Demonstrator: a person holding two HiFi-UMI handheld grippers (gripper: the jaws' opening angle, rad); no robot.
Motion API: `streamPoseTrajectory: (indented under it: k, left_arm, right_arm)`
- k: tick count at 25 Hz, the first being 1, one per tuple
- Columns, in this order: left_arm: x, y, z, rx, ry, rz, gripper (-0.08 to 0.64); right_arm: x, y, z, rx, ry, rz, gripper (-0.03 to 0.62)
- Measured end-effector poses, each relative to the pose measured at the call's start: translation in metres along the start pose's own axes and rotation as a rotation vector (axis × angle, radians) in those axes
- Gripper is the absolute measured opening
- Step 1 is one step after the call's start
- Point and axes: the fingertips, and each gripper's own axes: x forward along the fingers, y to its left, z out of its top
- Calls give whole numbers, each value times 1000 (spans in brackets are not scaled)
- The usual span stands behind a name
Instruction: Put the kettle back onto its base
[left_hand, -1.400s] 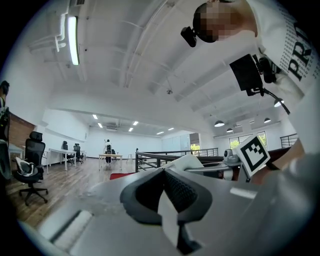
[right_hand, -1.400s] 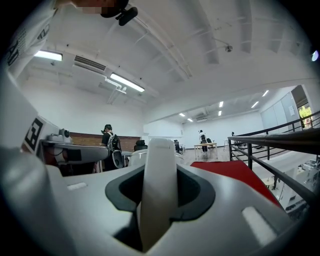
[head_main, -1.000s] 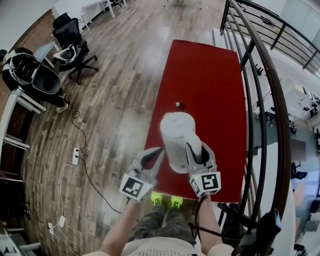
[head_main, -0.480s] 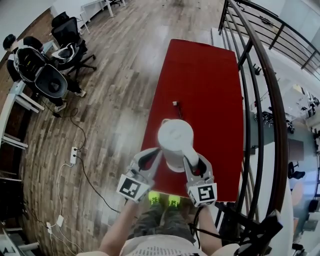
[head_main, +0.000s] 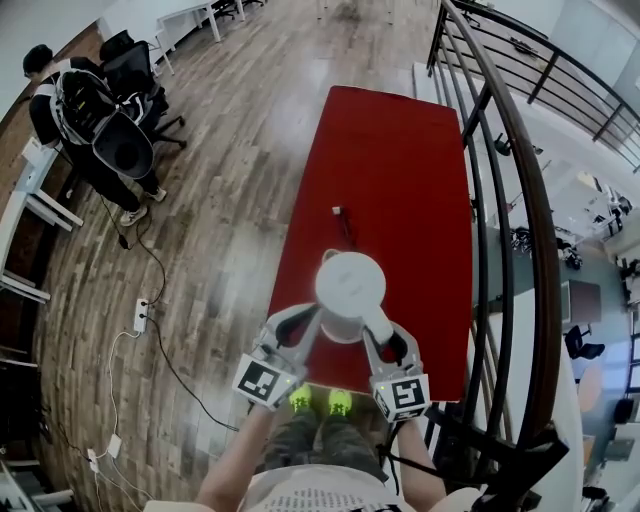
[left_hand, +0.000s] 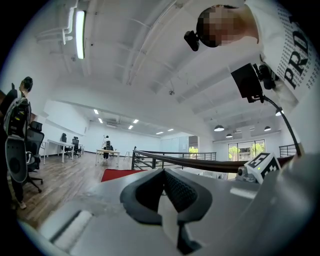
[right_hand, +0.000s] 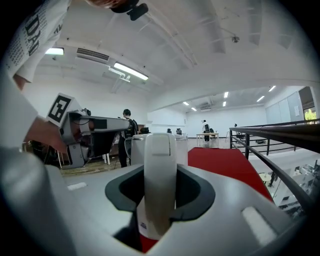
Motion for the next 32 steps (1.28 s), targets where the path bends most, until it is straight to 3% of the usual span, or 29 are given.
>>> streamPoseTrajectory:
  k: [9, 17, 22, 26, 32]
  left_arm:
    - [1, -9, 7, 4, -18, 14, -8]
    - [-14, -19, -1, 46, 22, 6, -8]
    - [-8, -27, 5, 33, 4, 10, -8]
    - [-4, -27, -2, 42, 16, 13, -8]
    - [-5, -29, -3, 26, 12, 17, -8]
  right_arm:
    - [-7, 12, -8, -9, 47, -10, 132]
    - [-18, -1, -21, -69, 71, 195, 130]
    - [-19, -17, -21, -127, 115, 229, 129]
    - [-7, -14, -12, -85, 94, 165, 127]
    - [-2, 0, -4, -23, 83, -30, 127]
